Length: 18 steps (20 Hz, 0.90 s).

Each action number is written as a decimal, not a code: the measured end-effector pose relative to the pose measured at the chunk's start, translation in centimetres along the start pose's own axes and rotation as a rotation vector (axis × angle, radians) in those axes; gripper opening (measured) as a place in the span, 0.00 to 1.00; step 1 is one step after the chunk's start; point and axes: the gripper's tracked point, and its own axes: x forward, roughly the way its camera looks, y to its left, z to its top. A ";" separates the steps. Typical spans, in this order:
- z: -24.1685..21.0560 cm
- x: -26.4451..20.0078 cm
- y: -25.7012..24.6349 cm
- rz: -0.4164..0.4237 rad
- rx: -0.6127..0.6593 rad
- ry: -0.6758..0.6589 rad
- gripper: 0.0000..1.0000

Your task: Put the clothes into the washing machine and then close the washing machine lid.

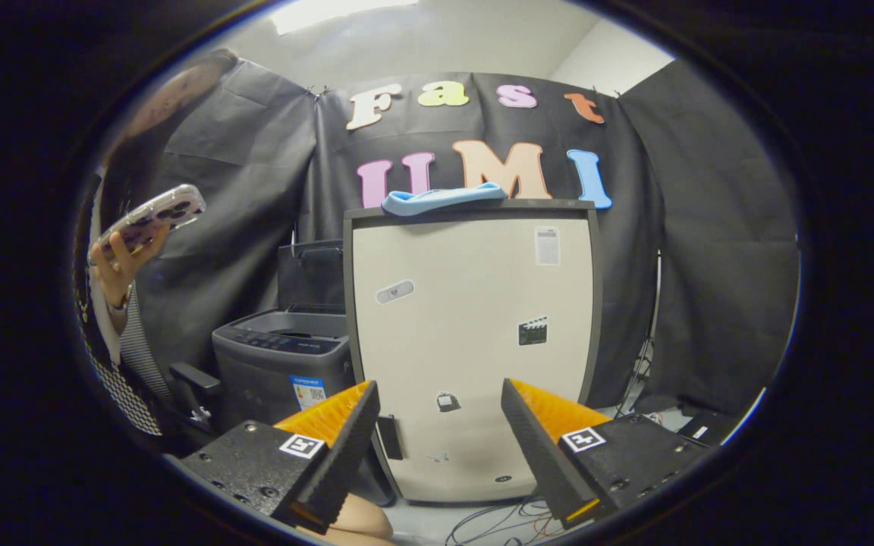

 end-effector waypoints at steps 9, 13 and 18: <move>0.1 0.0 -1.2 -0.069 0.003 -0.003 0.98; -0.8 1.0 -1.5 -0.101 0.085 0.057 0.98; 5.9 4.0 0.0 -0.105 0.051 -0.021 0.97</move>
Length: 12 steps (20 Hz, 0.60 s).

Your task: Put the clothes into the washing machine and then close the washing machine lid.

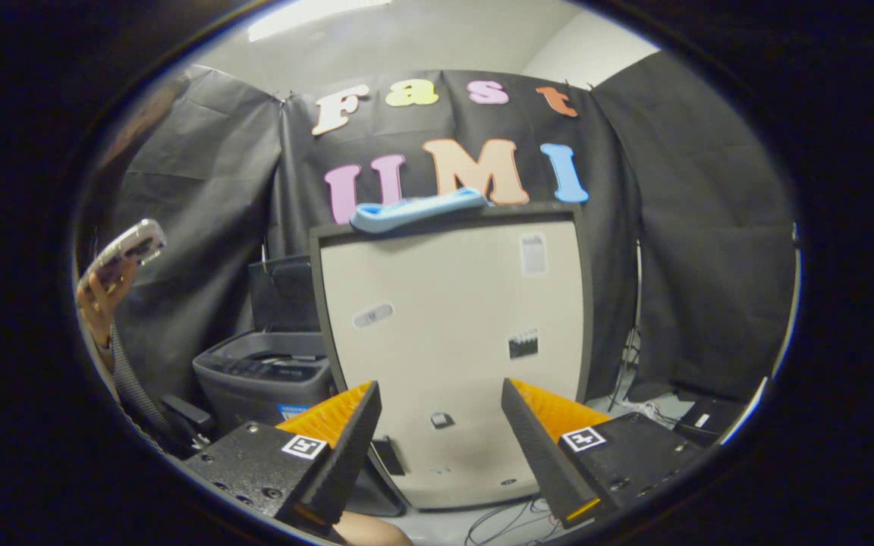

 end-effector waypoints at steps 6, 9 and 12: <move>12.4 5.8 4.5 0.060 -0.036 -0.068 0.97; 16.7 9.8 6.1 0.062 0.050 -0.022 0.97; 20.9 14.0 6.5 0.037 0.063 -0.035 0.97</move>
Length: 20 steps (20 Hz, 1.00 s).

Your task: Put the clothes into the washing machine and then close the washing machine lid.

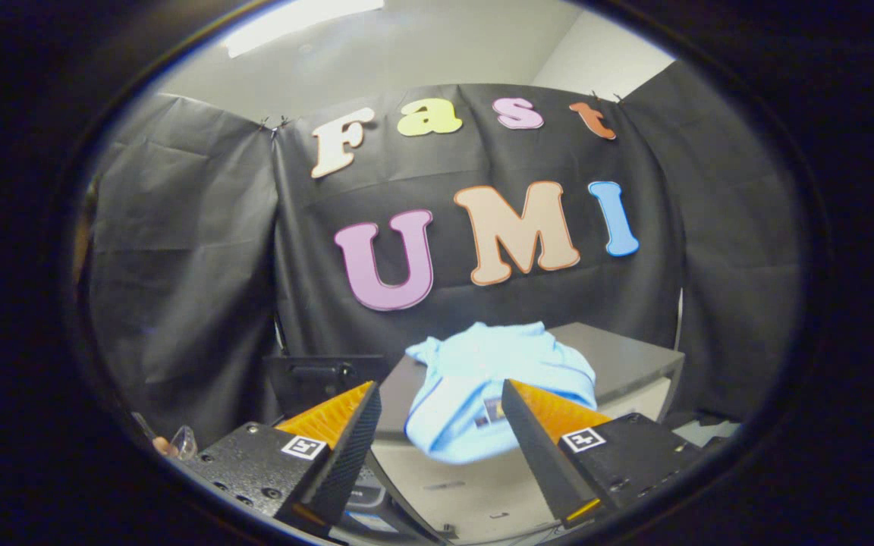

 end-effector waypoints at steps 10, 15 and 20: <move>-5.1 10.4 -7.0 -0.278 -0.223 0.267 0.97; -7.5 11.1 -7.9 -0.293 -0.116 0.325 0.97; -7.9 11.6 -7.7 -0.296 -0.112 0.281 0.97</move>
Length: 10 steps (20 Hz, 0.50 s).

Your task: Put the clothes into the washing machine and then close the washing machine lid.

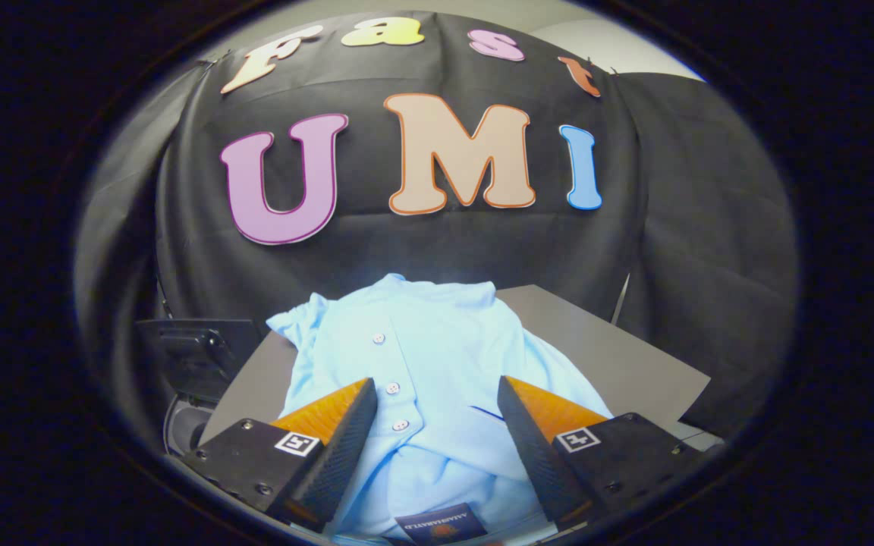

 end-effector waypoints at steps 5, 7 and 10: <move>-0.1 -0.1 1.6 0.031 0.025 -0.012 0.75; 0.1 0.1 2.4 0.024 0.018 -0.030 0.54; -0.1 0.0 2.5 0.003 0.036 -0.010 0.30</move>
